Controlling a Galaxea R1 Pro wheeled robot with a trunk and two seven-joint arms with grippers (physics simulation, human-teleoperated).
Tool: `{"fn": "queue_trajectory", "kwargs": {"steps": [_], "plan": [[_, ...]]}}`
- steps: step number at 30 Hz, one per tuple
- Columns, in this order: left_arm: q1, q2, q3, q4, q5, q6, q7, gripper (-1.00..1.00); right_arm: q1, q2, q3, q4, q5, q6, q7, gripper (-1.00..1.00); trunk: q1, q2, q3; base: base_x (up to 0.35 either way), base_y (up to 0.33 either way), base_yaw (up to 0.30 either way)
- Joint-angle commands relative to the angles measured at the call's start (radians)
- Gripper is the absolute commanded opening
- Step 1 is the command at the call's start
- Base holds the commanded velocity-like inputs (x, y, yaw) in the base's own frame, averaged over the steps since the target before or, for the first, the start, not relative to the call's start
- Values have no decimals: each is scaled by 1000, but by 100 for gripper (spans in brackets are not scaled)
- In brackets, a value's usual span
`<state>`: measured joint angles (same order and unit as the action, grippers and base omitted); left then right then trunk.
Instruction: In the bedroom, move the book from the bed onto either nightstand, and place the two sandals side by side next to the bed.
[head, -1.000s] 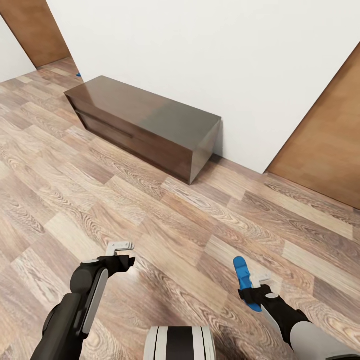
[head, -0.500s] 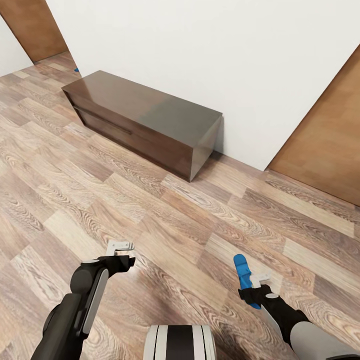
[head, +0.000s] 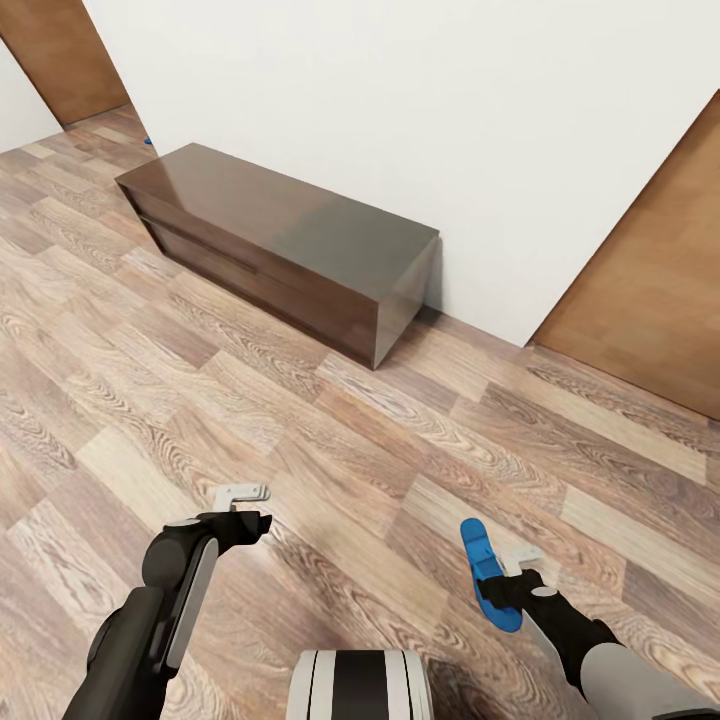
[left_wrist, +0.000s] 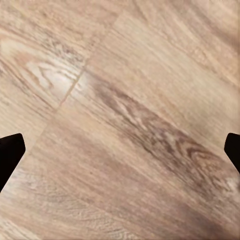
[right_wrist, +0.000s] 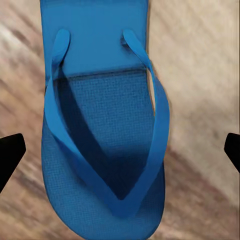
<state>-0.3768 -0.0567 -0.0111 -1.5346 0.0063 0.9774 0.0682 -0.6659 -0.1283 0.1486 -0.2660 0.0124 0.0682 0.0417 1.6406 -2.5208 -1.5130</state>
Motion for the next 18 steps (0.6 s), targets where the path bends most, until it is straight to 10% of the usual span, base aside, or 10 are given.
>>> {"fn": "queue_trajectory", "kwargs": {"steps": [1,18], "plan": [[0,0,-1,-1,1,4,5,100,0,-1,5,-2,1,7,2,100,0,0,-1,11,-11,0],[0,0,-1,-2,2,4,5,100,0,-1,5,-2,1,7,2,100,0,0,-1,51,-2,0]]}}
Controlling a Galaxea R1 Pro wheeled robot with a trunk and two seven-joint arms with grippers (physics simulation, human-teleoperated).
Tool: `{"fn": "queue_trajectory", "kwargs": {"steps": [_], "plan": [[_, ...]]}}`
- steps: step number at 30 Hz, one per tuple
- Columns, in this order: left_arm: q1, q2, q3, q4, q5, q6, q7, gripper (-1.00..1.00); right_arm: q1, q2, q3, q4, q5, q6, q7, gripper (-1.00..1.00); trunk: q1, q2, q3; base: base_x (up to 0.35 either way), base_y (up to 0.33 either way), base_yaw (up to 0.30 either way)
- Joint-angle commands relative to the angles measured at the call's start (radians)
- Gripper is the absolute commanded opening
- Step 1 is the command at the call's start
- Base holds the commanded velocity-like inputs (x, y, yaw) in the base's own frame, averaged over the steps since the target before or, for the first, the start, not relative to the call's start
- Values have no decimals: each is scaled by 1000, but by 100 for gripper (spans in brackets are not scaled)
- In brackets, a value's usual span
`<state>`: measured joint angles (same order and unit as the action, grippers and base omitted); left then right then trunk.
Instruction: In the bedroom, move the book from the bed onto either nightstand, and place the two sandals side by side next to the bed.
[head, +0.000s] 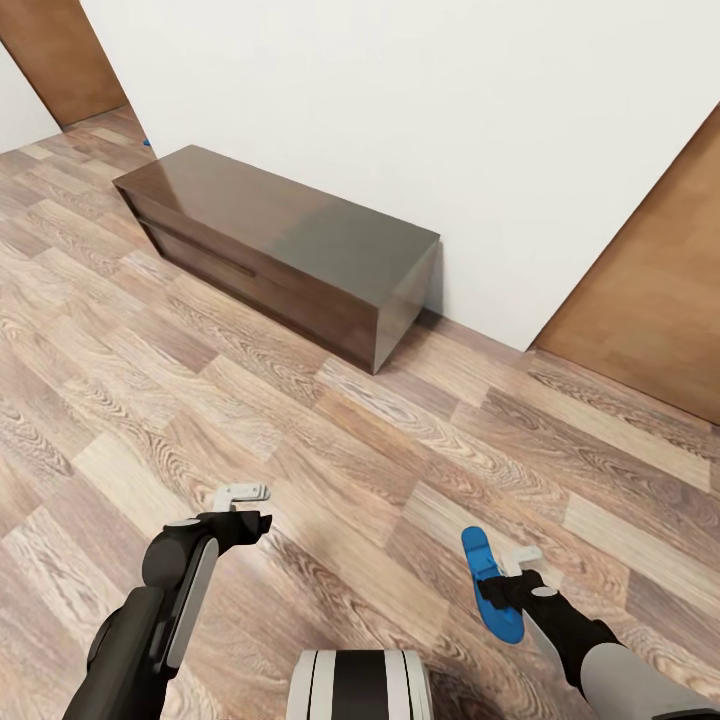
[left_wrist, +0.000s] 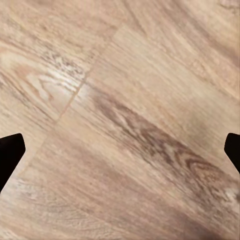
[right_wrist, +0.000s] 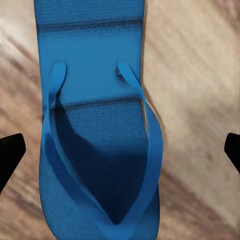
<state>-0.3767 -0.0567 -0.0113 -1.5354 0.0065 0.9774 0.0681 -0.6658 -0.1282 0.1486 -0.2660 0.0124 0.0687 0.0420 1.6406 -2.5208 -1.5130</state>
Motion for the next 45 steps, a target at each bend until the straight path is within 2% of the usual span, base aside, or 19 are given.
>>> {"fn": "queue_trajectory", "kwargs": {"steps": [1,6,20,26,34,41,45], "plan": [[0,0,-1,-1,1,4,5,100,0,-1,5,-2,1,6,2,100,0,0,-1,10,0,0],[0,0,-1,0,2,4,4,100,0,-2,5,-2,1,4,7,100,2,-1,-20,3,0,0],[0,0,-2,-2,2,4,4,100,0,-2,5,-4,4,-17,9,100,2,-1,-20,0,0,0],[0,0,-2,-2,2,4,4,100,0,-2,6,-4,6,-22,10,100,5,-3,-43,0,0,0],[0,0,-3,-2,3,4,4,100,0,-2,6,-4,6,-32,12,100,5,-3,-43,0,0,0],[0,0,-3,-2,2,4,4,100,0,-1,6,-4,6,-34,24,100,8,-4,-70,0,0,0],[0,0,-3,-2,2,4,4,100,0,-1,6,-4,6,-34,28,100,8,-4,-70,0,0,0]]}}
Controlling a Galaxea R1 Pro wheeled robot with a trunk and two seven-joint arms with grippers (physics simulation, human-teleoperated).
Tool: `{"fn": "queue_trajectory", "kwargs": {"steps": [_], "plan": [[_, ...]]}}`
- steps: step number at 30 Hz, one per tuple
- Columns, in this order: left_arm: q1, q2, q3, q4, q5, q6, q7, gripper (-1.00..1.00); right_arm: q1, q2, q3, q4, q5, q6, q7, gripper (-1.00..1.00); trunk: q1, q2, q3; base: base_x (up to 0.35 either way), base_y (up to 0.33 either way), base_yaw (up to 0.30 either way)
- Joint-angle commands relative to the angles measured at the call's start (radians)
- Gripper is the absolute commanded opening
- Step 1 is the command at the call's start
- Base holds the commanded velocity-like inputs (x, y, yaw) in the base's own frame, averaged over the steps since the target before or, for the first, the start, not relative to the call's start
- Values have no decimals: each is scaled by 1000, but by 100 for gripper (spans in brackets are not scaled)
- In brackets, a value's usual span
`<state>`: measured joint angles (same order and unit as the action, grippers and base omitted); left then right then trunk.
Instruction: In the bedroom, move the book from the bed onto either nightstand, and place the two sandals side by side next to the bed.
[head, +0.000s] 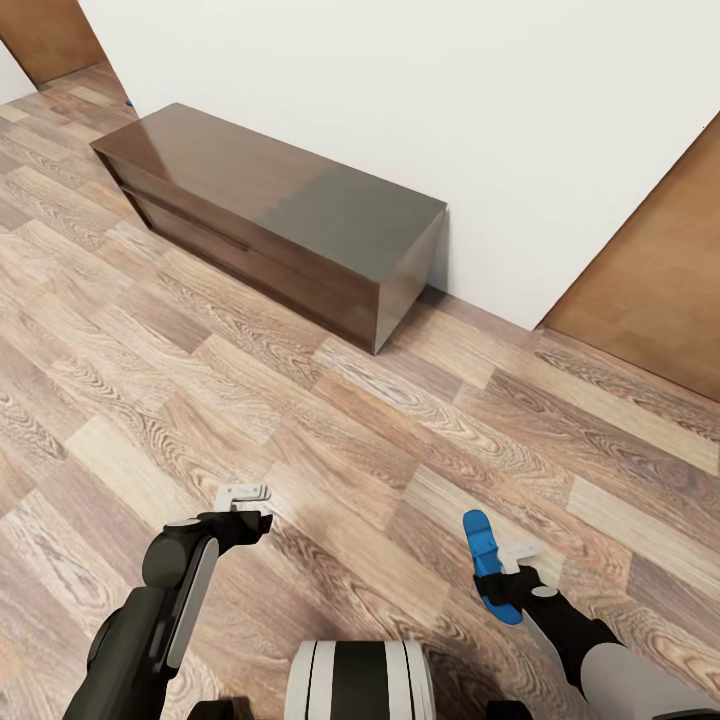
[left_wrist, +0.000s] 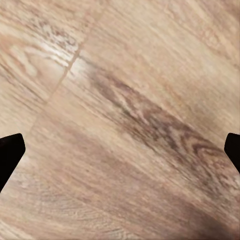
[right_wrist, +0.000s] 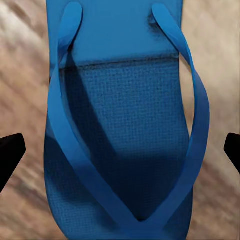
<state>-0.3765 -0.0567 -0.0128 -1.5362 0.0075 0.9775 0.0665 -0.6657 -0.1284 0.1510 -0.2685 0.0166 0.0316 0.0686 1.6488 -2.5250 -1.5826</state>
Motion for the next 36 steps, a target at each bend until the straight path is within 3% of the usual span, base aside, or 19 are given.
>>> {"fn": "queue_trajectory", "kwargs": {"steps": [1,14,15,36], "plan": [[0,0,-1,-1,2,4,6,100,0,-1,4,-1,2,3,2,100,0,0,-1,0,0,0],[-1,0,-1,-1,0,4,6,100,0,0,4,-1,2,4,3,100,1,-1,-12,0,0,0],[-1,0,-1,-1,0,4,6,100,0,0,4,-1,2,4,3,-100,1,-1,-12,0,0,0],[-1,0,-1,-1,0,4,6,100,0,2,4,-1,0,5,2,-100,1,-1,-12,0,0,0]]}}
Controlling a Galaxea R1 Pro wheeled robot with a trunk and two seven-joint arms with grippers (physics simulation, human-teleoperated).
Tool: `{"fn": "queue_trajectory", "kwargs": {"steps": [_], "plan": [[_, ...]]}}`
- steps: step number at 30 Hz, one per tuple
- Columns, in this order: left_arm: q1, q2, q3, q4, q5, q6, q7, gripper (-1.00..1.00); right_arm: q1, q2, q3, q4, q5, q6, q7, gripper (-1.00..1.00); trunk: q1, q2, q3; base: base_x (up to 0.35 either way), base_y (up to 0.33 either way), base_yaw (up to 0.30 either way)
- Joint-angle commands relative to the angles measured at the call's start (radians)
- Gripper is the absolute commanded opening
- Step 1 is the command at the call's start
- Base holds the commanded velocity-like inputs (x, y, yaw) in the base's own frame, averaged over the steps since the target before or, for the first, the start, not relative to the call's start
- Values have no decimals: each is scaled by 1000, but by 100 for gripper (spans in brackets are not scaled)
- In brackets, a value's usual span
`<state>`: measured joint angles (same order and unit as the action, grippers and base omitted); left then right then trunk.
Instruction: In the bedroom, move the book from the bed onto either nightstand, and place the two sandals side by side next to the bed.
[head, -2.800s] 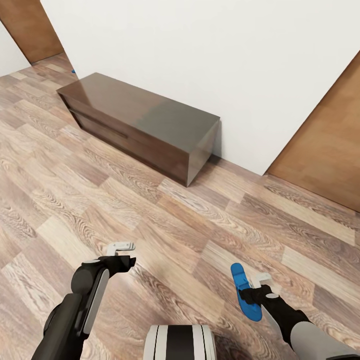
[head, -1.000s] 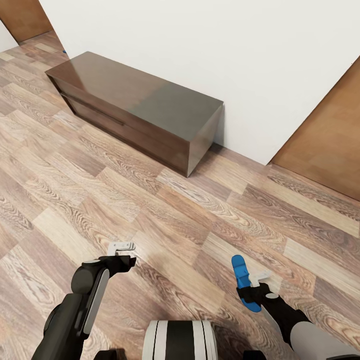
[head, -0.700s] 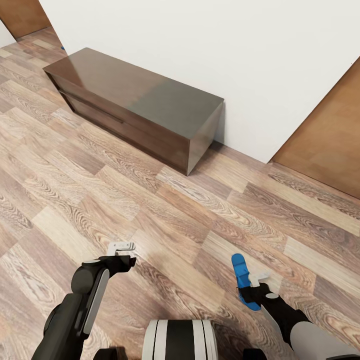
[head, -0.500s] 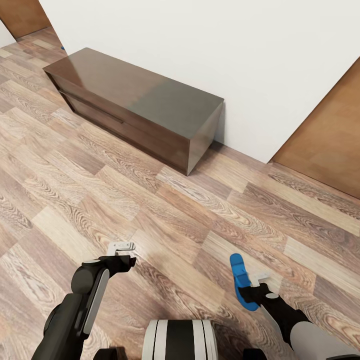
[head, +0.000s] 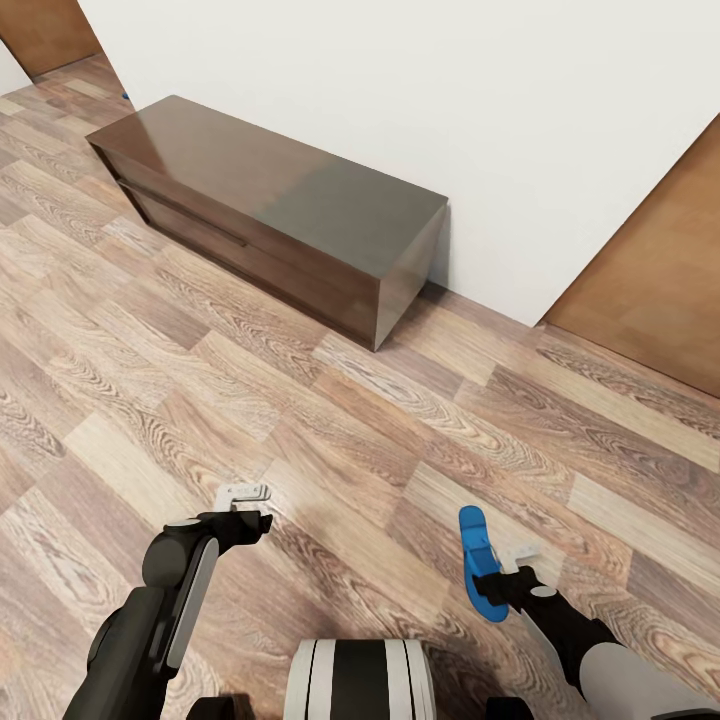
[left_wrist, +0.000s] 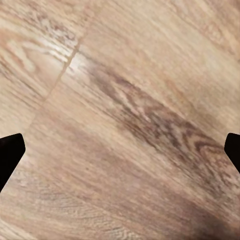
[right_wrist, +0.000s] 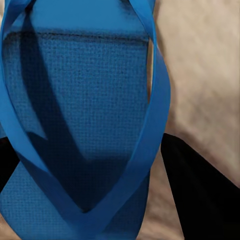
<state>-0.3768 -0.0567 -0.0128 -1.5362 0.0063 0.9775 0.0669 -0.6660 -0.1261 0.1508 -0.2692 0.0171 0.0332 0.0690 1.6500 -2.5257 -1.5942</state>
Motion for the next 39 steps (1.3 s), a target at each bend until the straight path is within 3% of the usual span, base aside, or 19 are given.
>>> {"fn": "queue_trajectory", "kwargs": {"steps": [1,7,22,26,30,35,39], "plan": [[0,0,-1,-1,1,4,6,100,0,-1,4,-1,0,4,2,-100,0,0,-1,0,0,0],[0,0,-1,-1,2,4,6,100,0,-1,4,-1,1,4,0,-100,-2,1,15,0,0,95],[-1,-1,-3,0,2,4,7,100,0,-2,-1,-23,-3,35,-3,-100,-9,4,73,0,0,265],[0,-1,-6,1,2,4,7,100,0,-3,-4,-123,-5,130,-3,-100,-10,5,88,0,0,272],[0,-2,-7,1,2,4,7,100,6,-4,-5,-319,-9,270,-3,-100,-12,6,105,0,0,272],[0,-2,-7,1,2,4,7,100,63,0,-2,-531,-6,432,-19,-100,-14,7,126,0,0,273],[0,-2,-9,1,2,4,7,100,109,-1,-4,-661,-6,493,-22,-100,-16,8,144,0,0,273]]}}
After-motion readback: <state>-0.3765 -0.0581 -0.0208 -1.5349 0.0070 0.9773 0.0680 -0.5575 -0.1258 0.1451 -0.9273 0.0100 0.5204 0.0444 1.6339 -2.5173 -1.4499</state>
